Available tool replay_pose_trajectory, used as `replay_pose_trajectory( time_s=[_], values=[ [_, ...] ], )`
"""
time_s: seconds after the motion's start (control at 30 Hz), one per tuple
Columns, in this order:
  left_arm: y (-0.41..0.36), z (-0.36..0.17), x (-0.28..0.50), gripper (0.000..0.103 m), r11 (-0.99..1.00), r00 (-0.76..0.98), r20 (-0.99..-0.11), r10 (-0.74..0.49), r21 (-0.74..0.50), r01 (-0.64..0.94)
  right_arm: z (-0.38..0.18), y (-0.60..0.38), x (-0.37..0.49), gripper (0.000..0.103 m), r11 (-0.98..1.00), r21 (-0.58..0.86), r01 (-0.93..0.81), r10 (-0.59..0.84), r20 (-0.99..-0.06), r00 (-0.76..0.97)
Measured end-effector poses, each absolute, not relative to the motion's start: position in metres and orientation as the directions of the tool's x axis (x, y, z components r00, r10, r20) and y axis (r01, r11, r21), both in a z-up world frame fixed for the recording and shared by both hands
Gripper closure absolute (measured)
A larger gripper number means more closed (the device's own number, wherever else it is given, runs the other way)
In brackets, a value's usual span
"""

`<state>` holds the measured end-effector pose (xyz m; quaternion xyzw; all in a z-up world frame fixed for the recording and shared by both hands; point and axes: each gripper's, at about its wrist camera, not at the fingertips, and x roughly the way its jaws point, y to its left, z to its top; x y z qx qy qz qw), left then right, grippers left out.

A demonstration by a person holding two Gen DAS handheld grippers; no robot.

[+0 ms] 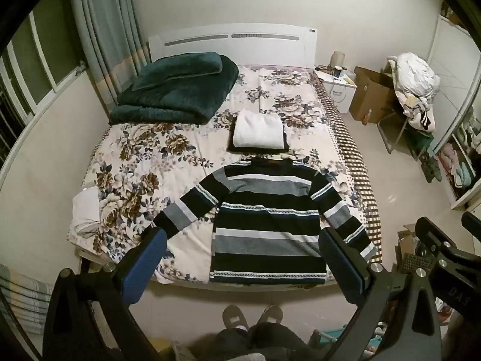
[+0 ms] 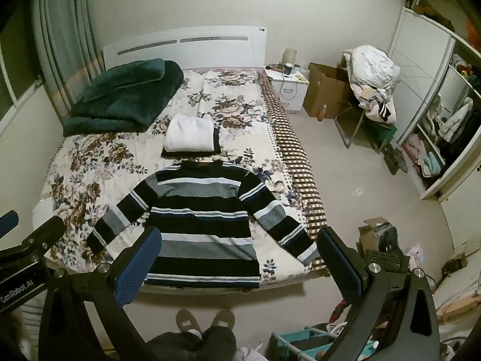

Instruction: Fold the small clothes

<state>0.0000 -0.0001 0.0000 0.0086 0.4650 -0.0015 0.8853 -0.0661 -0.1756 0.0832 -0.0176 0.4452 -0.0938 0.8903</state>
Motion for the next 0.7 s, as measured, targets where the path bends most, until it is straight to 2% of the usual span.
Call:
replay_pose_trajectory(
  time_s=[0.7],
  values=[
    [-0.0001, 0.0000, 0.0000, 0.000, 1.000, 0.572, -0.820, 0.004, 0.011, 0.010, 0.0868, -0.1794, -0.0637, 0.000, 0.983, -0.113, 0.147, -0.178, -0.787, 0.590]
  ],
)
